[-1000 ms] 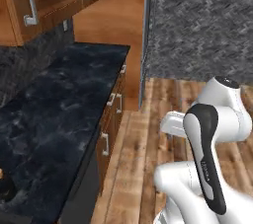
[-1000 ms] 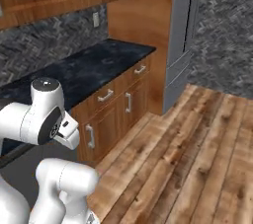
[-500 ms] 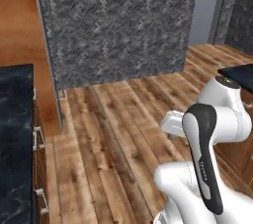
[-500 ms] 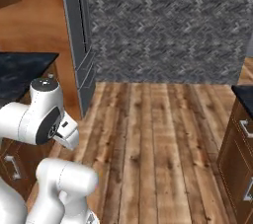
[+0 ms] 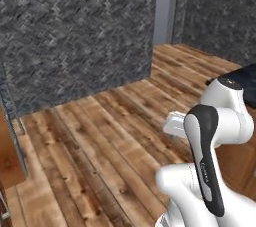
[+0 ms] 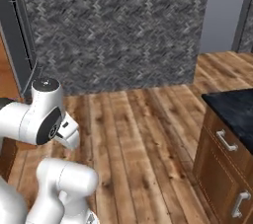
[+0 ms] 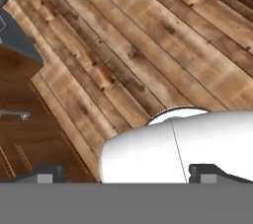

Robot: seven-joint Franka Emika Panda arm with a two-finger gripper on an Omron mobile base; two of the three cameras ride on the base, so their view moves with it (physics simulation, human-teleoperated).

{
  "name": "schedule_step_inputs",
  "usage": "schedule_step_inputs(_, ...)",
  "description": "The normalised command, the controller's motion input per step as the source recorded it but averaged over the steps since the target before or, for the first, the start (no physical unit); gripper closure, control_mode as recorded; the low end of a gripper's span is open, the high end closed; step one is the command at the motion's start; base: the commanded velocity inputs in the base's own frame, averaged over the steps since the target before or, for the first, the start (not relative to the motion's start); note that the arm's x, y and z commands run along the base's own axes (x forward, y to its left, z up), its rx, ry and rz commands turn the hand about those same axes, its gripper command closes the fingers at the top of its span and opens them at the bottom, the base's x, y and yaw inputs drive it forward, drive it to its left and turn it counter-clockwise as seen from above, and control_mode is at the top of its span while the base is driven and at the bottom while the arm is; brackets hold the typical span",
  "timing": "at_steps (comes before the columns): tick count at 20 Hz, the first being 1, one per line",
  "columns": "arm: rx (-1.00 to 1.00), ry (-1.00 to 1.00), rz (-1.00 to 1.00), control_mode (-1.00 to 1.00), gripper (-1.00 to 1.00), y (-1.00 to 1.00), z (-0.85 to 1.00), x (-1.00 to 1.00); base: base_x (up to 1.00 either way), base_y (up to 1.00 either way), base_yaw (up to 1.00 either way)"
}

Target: Restock the sink supplies by placing the sponge and soap dispenser on the counter and next to the sink. Make sure the soap dispenser is upright.

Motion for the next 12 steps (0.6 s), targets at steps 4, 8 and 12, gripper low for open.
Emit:
schedule_step_inputs(4,0.0,0.0,0.0,1.0,-1.0,0.0,0.0,0.0,1.0,0.0,-0.42)
schedule_step_inputs(8,0.0,0.0,0.0,1.0,-1.0,0.0,0.0,0.0,1.0,0.05,-0.5)
schedule_step_inputs(12,0.0,0.0,0.0,1.0,-1.0,0.0,0.0,0.0,1.0,0.48,-0.57)
